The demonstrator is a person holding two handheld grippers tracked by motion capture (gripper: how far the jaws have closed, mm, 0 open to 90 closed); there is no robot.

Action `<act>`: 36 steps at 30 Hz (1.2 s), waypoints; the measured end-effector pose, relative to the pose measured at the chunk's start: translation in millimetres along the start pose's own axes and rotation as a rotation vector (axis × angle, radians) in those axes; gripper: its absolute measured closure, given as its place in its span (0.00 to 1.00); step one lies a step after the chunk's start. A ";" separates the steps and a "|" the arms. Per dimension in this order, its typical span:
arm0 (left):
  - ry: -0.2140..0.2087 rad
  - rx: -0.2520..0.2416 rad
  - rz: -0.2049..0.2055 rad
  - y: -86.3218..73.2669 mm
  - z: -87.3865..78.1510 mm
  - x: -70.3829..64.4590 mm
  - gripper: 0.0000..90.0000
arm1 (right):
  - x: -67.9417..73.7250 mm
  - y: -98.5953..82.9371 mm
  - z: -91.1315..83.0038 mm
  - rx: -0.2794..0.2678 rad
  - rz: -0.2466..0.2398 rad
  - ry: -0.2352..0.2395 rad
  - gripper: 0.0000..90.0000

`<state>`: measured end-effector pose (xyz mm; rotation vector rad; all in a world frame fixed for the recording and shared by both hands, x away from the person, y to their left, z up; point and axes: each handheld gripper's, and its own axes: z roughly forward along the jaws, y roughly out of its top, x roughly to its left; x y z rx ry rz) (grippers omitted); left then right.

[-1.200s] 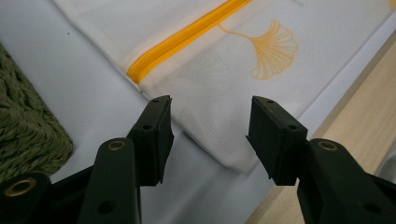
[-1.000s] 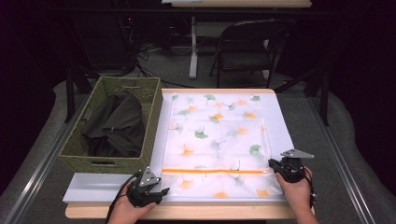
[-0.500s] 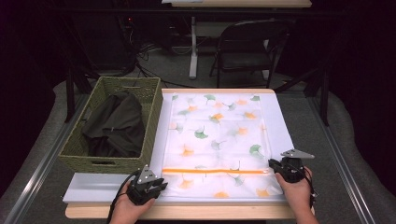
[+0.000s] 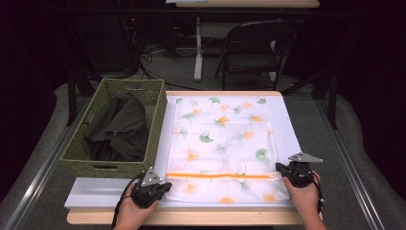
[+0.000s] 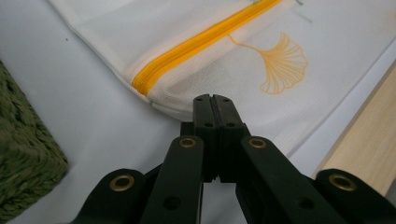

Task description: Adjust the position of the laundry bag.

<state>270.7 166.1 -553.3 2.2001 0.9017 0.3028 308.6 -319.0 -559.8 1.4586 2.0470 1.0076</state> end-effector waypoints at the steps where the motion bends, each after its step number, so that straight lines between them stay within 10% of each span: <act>1: 0.000 -0.002 -0.001 0.9 -2.3 0.2 1.00 | 0.1 0.7 -0.7 -0.010 -0.004 0.005 1.00; 36: -0.009 -0.134 -0.015 3.2 -48.0 -4.5 1.00 | 19.5 13.4 -26.4 -0.130 -0.041 0.105 1.00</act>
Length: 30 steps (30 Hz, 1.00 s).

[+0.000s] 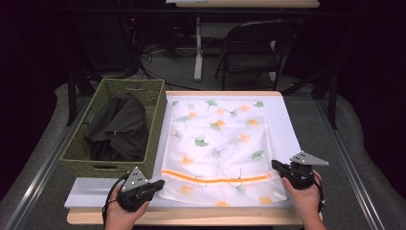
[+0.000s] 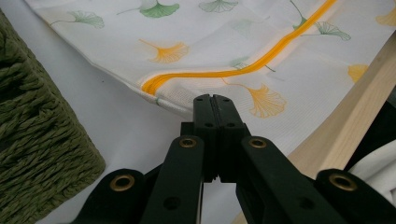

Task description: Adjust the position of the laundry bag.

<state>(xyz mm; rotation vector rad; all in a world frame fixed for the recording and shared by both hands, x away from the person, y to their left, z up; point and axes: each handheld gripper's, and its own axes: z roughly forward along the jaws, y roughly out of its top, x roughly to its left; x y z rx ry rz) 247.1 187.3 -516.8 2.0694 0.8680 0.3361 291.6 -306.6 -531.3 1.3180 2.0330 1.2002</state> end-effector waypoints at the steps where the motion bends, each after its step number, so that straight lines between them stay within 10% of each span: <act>1: 0.000 -0.001 -0.002 -0.2 -0.4 -0.4 1.00 | 0.2 -0.2 -0.2 0.001 0.000 0.001 1.00; 30: -0.001 0.120 -0.007 -17.5 9.8 -3.2 0.99 | -1.3 -12.6 5.4 0.110 0.039 0.020 1.00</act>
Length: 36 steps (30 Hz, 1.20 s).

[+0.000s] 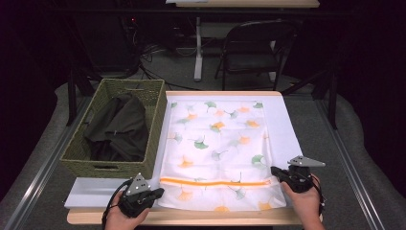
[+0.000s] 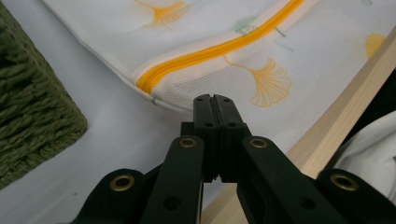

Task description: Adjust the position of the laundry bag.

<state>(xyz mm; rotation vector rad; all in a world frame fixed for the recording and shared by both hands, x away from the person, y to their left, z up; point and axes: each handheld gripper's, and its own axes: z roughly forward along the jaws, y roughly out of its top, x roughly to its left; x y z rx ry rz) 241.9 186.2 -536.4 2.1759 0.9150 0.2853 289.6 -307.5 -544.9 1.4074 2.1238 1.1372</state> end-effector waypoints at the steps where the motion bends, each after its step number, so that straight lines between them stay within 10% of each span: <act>1: 0.000 0.000 0.000 0.0 0.0 0.0 0.99 | 0.0 0.0 0.0 0.000 0.000 0.000 1.00; 5: -0.029 0.045 -0.024 -1.9 6.8 4.0 0.94 | -3.2 -3.0 4.5 0.022 0.013 -0.005 0.99; 15: -0.005 0.020 -0.013 1.0 7.2 4.7 0.57 | 0.3 -0.5 6.6 0.019 -0.005 -0.007 0.61; 28: -0.008 -0.039 -0.030 10.1 -1.9 5.8 0.55 | 8.3 3.2 4.1 0.001 -0.041 -0.016 0.56; 36: -0.037 -0.048 -0.008 29.0 0.9 -1.2 0.57 | 42.7 11.3 -5.3 -0.024 -0.122 0.034 0.55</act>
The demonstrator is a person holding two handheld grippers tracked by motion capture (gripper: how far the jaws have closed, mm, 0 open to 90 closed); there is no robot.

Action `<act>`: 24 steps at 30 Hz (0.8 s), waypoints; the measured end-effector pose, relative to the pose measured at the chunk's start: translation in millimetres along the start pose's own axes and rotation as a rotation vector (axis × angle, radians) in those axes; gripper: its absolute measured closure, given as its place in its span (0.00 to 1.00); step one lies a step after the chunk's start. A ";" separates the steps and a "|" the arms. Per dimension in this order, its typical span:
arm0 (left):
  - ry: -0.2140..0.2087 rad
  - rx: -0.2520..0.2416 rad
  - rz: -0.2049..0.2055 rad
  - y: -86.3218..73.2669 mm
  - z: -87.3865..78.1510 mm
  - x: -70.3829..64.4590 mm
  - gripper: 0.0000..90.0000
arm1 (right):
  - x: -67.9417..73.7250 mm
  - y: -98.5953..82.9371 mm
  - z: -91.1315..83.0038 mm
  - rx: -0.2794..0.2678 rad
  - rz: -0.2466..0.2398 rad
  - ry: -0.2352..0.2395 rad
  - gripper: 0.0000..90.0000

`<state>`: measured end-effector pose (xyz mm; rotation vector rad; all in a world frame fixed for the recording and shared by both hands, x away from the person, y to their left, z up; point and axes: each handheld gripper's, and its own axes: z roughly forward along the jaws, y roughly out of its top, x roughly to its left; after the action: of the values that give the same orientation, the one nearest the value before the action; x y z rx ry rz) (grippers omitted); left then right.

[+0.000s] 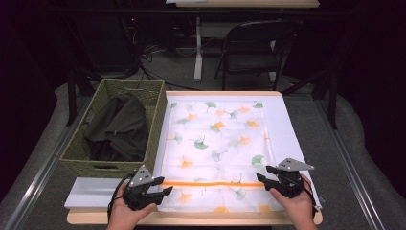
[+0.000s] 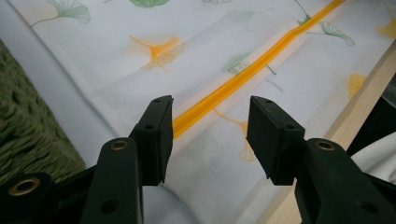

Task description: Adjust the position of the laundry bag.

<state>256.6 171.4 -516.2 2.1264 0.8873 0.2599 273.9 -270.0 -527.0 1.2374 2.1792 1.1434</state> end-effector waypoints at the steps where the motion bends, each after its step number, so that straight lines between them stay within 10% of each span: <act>1: -0.003 -0.003 0.001 2.1 1.4 -1.1 0.57 | 2.0 0.4 -0.4 -0.002 -0.004 -0.001 0.55; 24: -0.145 -0.019 0.050 78.8 59.1 -41.3 0.63 | -0.1 -4.2 -16.5 -0.037 0.002 -0.008 0.61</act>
<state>293.0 73.9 -492.1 2.1224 0.7452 0.1372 260.9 -278.9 -520.6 1.2263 2.1420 1.1722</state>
